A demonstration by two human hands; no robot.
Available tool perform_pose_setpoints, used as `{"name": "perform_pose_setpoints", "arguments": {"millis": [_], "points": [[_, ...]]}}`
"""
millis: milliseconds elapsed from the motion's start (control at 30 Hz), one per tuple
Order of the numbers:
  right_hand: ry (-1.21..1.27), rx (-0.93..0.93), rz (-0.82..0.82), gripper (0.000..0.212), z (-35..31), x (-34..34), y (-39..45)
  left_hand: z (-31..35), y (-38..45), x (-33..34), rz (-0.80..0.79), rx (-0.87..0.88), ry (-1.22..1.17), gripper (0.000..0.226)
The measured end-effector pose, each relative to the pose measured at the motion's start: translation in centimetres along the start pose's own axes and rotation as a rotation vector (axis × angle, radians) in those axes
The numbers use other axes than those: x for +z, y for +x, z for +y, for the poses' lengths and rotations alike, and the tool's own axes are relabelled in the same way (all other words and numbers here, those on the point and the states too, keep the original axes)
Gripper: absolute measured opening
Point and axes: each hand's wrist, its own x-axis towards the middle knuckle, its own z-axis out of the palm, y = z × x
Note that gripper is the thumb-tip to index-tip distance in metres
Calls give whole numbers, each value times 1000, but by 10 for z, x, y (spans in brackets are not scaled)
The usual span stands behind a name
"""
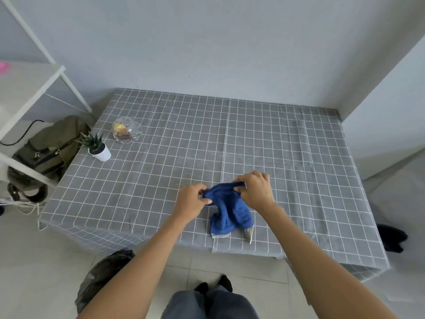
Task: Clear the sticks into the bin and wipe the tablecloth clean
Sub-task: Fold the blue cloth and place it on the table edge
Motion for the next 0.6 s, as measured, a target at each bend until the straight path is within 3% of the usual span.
{"name": "perform_pose_setpoints", "arguments": {"millis": [133, 233, 333, 500, 600], "points": [[210, 89, 113, 17, 20, -26, -9, 28, 3, -8, -44, -27, -232, 12], [274, 144, 164, 17, 30, -45, -20, 49, 11, -8, -73, 12, -229, 14], [254, 187, 259, 16, 38, -59, -30, 72, 16, -9, -96, 107, -105, 18], [199, 256, 405, 16, 57, -75, -49, 99, 23, 0, -43, 427, 396, 17], [162, 294, 431, 16, 74, -82, -65, 113, 21, 12, -6, 457, 376, 15]]}}
